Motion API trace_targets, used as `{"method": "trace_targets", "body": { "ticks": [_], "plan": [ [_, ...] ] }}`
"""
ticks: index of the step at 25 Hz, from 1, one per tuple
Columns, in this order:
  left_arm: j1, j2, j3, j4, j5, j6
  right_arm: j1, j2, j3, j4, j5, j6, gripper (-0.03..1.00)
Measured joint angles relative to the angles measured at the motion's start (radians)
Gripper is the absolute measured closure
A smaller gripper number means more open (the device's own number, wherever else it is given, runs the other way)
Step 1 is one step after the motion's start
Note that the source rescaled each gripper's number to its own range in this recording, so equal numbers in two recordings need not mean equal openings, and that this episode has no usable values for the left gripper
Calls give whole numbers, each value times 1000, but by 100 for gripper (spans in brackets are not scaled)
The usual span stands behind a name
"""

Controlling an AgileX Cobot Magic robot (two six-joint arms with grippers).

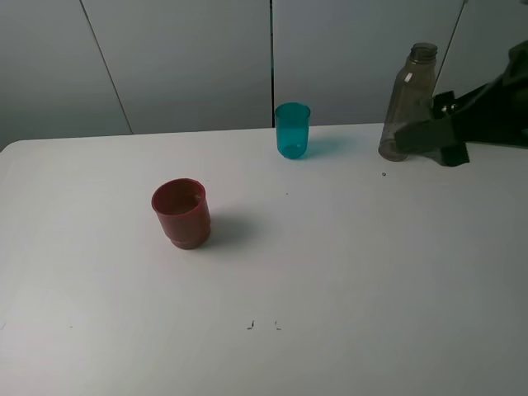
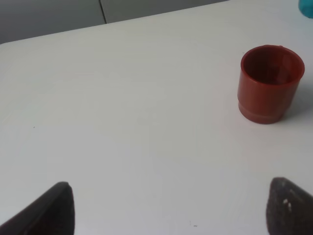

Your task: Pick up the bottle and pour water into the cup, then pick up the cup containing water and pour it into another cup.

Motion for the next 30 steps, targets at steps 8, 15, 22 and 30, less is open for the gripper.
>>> {"method": "trace_targets", "body": {
  "ticks": [8, 15, 22, 30],
  "plan": [
    [0, 0, 0, 0, 0, 0, 0, -429, 104, 4, 107, 0, -3],
    [0, 0, 0, 0, 0, 0, 0, -676, 104, -8, 303, 0, -3],
    [0, 0, 0, 0, 0, 0, 0, -798, 145, -34, 432, 0, -3],
    [0, 0, 0, 0, 0, 0, 0, -850, 175, -34, 472, -2, -3]
  ]
}}
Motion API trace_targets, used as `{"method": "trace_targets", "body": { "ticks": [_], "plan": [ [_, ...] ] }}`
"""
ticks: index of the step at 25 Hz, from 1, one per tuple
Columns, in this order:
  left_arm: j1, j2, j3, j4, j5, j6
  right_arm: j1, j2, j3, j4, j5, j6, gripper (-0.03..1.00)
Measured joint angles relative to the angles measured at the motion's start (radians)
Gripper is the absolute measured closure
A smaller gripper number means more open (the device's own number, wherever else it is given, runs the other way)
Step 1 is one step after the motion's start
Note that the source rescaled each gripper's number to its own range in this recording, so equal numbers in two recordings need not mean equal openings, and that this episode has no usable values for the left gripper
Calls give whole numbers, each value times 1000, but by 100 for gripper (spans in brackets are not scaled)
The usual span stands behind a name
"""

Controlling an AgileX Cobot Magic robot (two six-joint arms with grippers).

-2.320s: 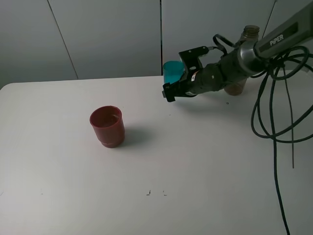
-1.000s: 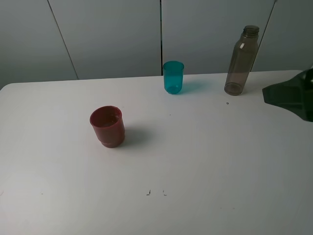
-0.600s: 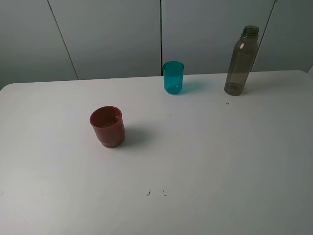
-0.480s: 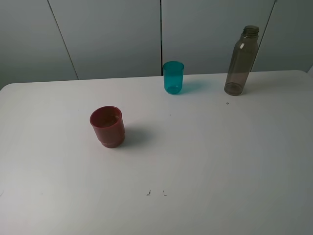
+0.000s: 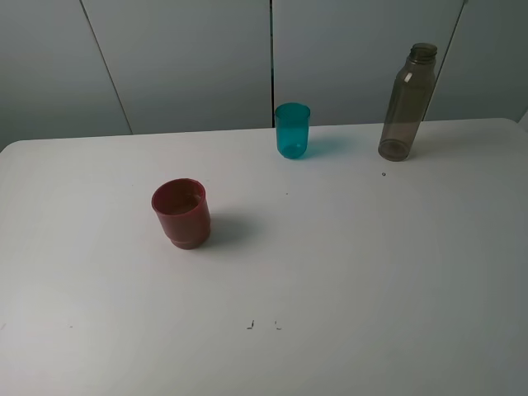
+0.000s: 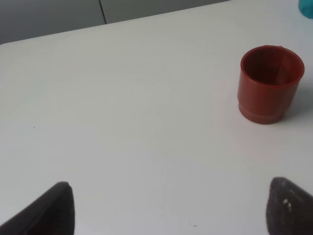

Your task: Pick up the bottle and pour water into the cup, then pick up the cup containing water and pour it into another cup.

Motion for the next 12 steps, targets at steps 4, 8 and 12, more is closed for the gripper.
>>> {"method": "trace_targets", "body": {
  "ticks": [4, 8, 12],
  "plan": [
    [0, 0, 0, 0, 0, 0, 0, -2, 0, 12, 2, -28, -3],
    [0, 0, 0, 0, 0, 0, -45, -2, 0, 13, 3, -32, -3],
    [0, 0, 0, 0, 0, 0, -151, -2, 0, 13, 3, -35, -3]
  ]
}}
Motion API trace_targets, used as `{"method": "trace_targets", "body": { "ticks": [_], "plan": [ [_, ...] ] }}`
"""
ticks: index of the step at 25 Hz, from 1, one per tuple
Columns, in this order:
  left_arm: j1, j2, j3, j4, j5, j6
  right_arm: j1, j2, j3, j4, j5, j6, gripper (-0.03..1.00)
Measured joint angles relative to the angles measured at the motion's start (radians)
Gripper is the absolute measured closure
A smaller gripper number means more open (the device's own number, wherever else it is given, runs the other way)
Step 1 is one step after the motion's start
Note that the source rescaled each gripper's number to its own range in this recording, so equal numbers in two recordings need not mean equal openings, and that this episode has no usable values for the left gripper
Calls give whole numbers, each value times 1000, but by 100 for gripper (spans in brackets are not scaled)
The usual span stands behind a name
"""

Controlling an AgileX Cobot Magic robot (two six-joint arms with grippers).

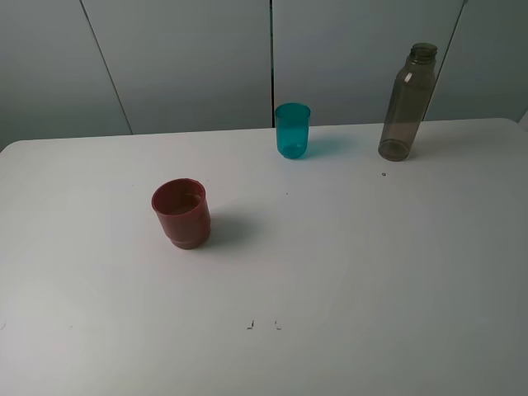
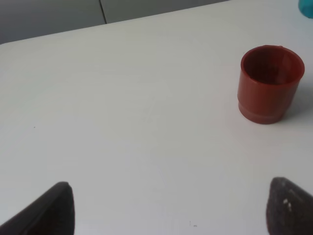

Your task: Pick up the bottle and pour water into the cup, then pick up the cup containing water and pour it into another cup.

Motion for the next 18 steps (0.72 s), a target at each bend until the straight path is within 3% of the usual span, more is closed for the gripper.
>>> {"method": "trace_targets", "body": {
  "ticks": [8, 18],
  "plan": [
    [0, 0, 0, 0, 0, 0, -184, -38, 0, 0, 0, 0, -3],
    [0, 0, 0, 0, 0, 0, -243, -67, 0, 21, 2, 0, -3]
  ]
}}
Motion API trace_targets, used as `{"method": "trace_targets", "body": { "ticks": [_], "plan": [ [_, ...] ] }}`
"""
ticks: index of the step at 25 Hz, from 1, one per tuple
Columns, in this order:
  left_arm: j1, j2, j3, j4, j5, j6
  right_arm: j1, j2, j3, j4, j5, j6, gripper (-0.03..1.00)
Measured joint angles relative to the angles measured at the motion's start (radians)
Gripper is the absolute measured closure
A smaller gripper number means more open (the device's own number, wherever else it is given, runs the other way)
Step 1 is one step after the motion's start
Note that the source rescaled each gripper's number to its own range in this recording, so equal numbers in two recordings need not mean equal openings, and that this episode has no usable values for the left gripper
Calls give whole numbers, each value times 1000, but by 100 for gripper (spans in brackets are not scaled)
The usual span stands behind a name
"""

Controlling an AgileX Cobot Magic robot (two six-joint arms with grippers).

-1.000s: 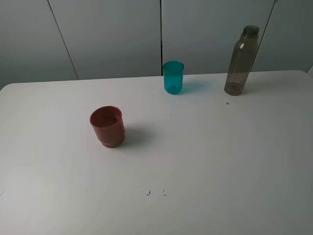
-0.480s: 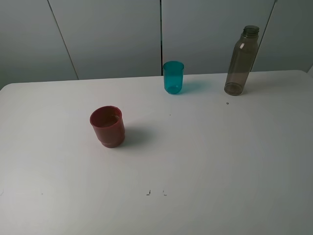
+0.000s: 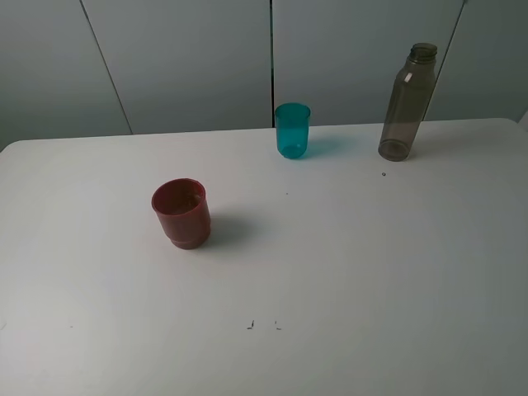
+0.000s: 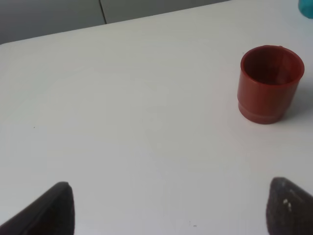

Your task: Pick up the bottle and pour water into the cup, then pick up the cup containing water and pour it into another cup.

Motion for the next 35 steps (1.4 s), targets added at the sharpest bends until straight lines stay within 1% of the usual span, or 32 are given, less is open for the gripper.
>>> {"method": "trace_targets", "body": {
  "ticks": [23, 27, 31, 35],
  "plan": [
    [0, 0, 0, 0, 0, 3, 0, 0, 0, 0, 0, 2, -3],
    [0, 0, 0, 0, 0, 3, -19, 0, 0, 1, 0, 2, -3],
    [0, 0, 0, 0, 0, 3, -40, 0, 0, 26, 0, -25, -3],
    [0, 0, 0, 0, 0, 3, -25, 0, 0, 38, 0, -43, -3]
  ]
}}
